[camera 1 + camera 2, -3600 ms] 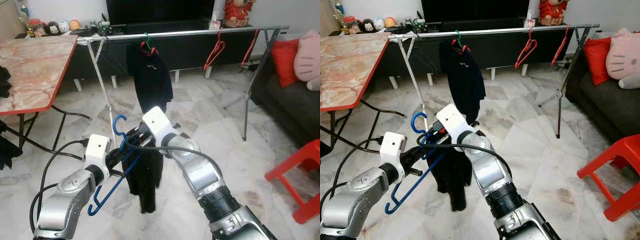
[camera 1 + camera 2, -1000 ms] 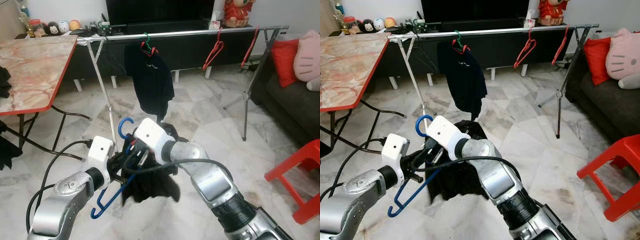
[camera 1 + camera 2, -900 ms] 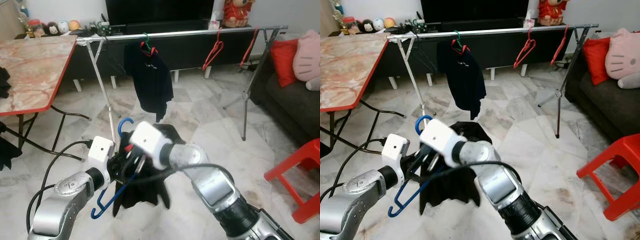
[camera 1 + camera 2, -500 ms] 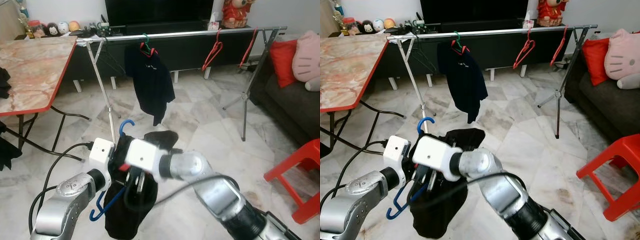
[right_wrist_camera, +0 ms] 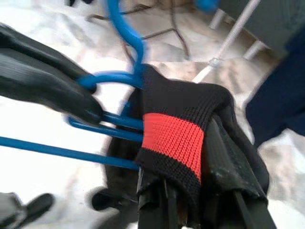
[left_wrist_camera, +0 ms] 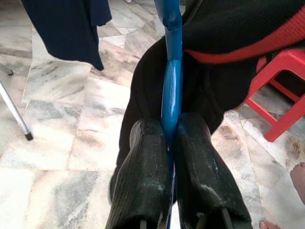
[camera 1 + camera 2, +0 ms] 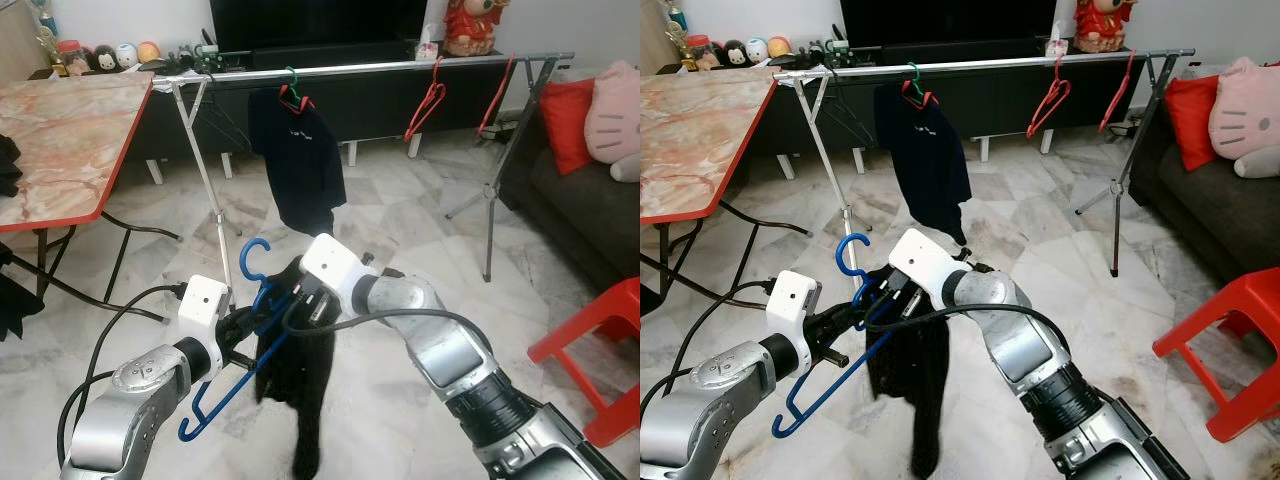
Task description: Hang hanger
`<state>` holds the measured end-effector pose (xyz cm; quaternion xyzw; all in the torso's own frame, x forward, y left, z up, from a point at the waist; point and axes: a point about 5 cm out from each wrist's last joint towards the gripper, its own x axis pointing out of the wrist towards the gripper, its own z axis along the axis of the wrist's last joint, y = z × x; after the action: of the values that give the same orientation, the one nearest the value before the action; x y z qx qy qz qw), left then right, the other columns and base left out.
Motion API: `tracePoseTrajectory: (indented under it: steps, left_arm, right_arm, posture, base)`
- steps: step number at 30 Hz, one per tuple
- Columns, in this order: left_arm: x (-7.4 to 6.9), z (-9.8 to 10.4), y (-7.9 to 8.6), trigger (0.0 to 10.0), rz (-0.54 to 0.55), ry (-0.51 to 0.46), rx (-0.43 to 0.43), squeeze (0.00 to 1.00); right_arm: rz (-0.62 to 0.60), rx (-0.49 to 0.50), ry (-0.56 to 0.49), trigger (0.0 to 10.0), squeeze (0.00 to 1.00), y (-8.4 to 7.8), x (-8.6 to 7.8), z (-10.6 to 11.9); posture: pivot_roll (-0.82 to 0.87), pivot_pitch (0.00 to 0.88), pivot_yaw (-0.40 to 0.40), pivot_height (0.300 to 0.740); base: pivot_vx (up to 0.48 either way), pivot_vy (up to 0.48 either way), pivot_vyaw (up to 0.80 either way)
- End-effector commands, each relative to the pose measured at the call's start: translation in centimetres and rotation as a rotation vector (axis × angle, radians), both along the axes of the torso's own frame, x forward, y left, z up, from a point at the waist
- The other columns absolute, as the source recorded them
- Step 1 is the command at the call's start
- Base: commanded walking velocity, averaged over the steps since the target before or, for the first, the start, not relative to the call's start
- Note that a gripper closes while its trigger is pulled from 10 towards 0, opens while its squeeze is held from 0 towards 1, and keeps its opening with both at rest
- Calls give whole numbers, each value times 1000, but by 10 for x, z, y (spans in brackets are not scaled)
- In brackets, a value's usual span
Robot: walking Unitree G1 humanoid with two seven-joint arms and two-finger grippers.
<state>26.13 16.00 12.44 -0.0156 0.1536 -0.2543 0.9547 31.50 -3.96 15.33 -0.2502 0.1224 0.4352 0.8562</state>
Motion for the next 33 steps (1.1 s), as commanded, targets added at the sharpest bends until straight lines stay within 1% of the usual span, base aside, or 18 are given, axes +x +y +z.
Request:
tracePoseTrajectory:
  steps: [1, 3, 7, 8, 10, 12, 13, 20, 22, 27, 29, 33]
  left_arm:
    - [1, 7, 0, 10000, 1, -37, 2, 0]
    - [2, 7, 1, 10000, 4, -39, 1, 0]
    - [3, 7, 1, 10000, 11, -44, -8, 0]
    - [3, 7, 0, 10000, 11, -45, -9, 0]
    - [3, 8, 0, 10000, 11, -47, -11, 0]
    - [3, 8, 0, 10000, 11, -49, -13, 0]
    - [4, 8, 1, 10000, 13, -51, -15, 0]
    - [4, 9, 2, 10000, 19, -60, -21, 0]
    - [4, 10, 1, 10000, 20, -64, -24, 0]
    - [5, 13, 2, 10000, 23, -89, -39, 0]
    - [5, 13, 2, 10000, 22, -92, -39, 0]
    - [7, 18, 0, 10000, 23, -122, -71, 0]
  right_arm:
    - [62, 42, -28, 10000, 0, 10, -5, 12]
    - [87, 45, -20, 10000, 0, 10, -8, 13]
    - [164, 63, 4, 10000, 0, 15, -19, 14]
    - [195, 52, 13, 10000, 0, 16, -24, 12]
    - [209, 38, 15, 10000, 0, 16, -26, 10]
    - [210, 18, 16, 10000, 0, 13, -27, 7]
    - [218, -9, 17, 10000, 0, 9, -28, 4]
    - [269, -57, 24, 10000, 0, 1, -34, 2]
    - [275, -79, 23, 10000, 0, -3, -35, 0]
    - [271, -101, 27, 10000, 0, -11, -35, -2]
    - [271, -103, 27, 10000, 0, -12, -35, -2]
    - [278, -100, 37, 10000, 0, -15, -38, -2]
  posture:
    - [-99, 0, 3, 740]
    - [-99, 0, 3, 740]
    - [-105, 0, 3, 740]
    - [-105, 0, 3, 740]
    - [-105, 0, 3, 740]
    - [-104, 0, 2, 740]
    - [-104, 0, 2, 740]
    - [-108, 0, -1, 740]
    - [-110, 0, -1, 740]
    - [-113, 0, -1, 740]
    - [-113, 0, -1, 740]
    - [-119, 0, -1, 740]
  base:
    - [0, 0, 0]
    - [0, 0, 0]
    - [0, 0, 0]
    - [0, 0, 0]
    - [0, 0, 0]
    - [0, 0, 0]
    - [0, 0, 0]
    - [0, 0, 0]
    - [0, 0, 0]
    - [0, 0, 0]
    - [0, 0, 0]
    - [0, 0, 0]
